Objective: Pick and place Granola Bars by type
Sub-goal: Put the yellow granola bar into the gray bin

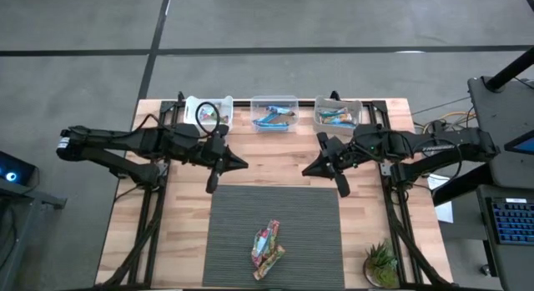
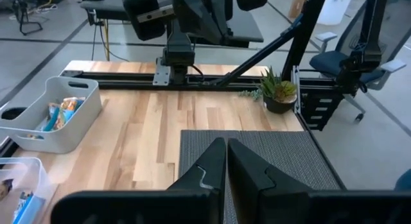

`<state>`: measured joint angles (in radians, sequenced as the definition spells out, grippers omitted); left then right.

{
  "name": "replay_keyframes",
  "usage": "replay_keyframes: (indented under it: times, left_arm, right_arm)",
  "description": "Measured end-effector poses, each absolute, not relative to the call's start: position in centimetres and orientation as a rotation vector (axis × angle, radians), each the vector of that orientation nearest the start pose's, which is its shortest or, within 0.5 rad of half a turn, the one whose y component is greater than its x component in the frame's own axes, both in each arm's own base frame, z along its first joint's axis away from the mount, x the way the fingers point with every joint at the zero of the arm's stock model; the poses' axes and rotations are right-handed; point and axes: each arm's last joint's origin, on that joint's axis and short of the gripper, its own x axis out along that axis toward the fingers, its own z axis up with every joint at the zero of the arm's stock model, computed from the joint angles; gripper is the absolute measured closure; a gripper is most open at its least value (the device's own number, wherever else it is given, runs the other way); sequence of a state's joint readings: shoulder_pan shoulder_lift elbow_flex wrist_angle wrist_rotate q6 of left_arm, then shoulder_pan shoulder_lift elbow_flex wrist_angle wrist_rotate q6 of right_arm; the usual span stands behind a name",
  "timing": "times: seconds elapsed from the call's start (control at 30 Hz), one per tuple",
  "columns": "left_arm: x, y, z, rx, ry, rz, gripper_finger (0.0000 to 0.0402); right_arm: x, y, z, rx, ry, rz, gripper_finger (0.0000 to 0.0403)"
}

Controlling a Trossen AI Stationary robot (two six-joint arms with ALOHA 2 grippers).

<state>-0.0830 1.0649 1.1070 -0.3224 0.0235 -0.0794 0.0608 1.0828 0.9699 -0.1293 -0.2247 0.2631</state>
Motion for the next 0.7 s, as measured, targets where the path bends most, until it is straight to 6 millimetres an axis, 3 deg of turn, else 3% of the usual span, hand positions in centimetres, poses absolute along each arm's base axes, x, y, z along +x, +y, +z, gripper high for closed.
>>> replay_keyframes:
  times: [0.7]
  left_arm:
    - [22.63,-1.95,37.77,-0.078,0.285,-0.095,0.0401]
  right_arm:
    - [23.87,2.22,34.55,0.302,0.281,0.236,0.0394]
